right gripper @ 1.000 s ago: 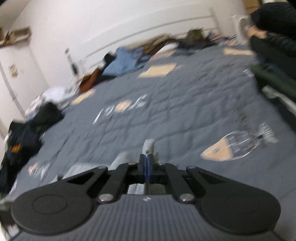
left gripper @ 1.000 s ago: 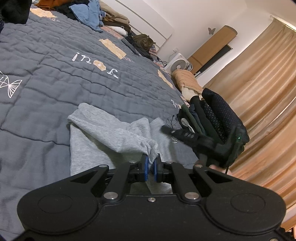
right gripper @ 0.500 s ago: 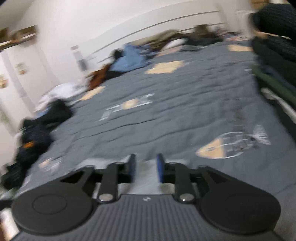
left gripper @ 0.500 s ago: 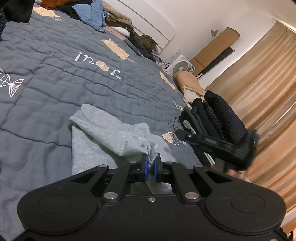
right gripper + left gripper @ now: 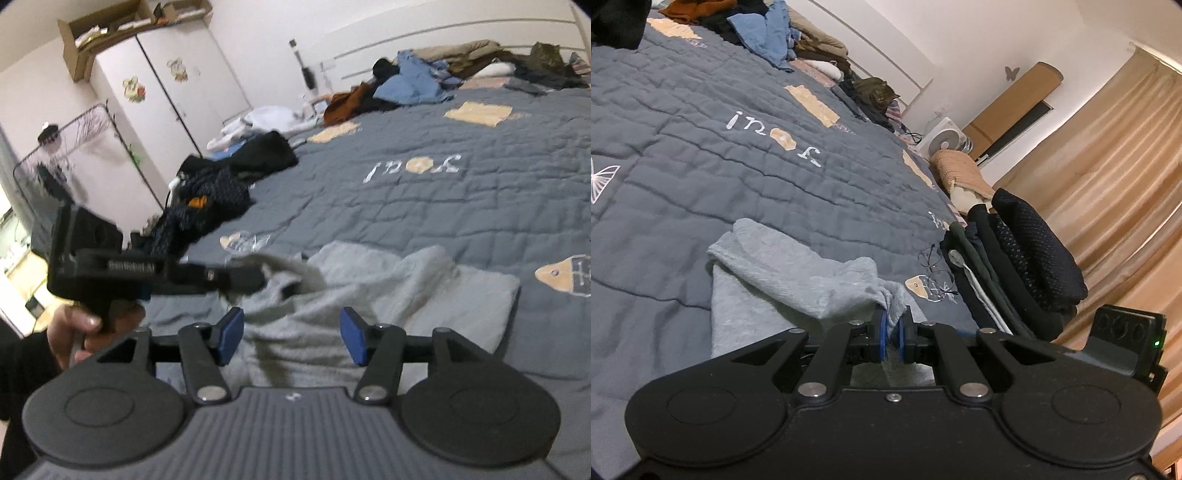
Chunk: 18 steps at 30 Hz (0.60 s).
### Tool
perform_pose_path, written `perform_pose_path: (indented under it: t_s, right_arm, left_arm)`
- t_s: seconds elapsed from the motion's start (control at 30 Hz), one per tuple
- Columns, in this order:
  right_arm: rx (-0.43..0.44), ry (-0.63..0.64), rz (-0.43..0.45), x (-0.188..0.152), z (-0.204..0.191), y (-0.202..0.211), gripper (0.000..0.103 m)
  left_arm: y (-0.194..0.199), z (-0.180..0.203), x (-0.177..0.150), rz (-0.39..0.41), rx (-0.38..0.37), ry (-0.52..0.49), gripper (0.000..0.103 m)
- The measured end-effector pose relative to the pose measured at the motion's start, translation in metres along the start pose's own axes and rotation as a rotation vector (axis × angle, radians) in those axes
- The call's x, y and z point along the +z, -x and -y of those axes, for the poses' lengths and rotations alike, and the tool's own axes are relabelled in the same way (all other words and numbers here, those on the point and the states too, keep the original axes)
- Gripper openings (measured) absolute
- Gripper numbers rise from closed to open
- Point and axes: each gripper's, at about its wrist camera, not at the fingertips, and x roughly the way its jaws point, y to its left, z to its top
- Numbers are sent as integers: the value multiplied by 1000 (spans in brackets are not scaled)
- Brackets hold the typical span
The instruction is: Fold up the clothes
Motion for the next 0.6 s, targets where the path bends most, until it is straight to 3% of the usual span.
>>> perform_pose_path:
  t_s: [0.23, 0.27, 0.33, 0.37, 0.4, 0.6]
  right_arm:
    - [-37, 9, -94, -15, -6, -27, 58]
    - [-58, -2, -89, -16, -5, -28, 55]
    - [-82, -43, -77, -17, 0, -30, 33]
    - [-74, -77, -66, -16, 5, -28, 15]
    - [-77, -93, -46, -14, 7, -24, 10]
    - [-167, -245, 94, -6, 38, 4, 6]
  left_arm:
    - [-5, 3, -1, -2, -7, -12, 7]
    - [-5, 3, -1, -4, -6, -15, 7]
    - [-6, 2, -1, -9, -1, -19, 7]
    - [-7, 2, -1, -12, 2, -21, 7]
    - [-7, 2, -1, -14, 3, -24, 7]
    - [4, 7, 3, 26, 38, -93, 8]
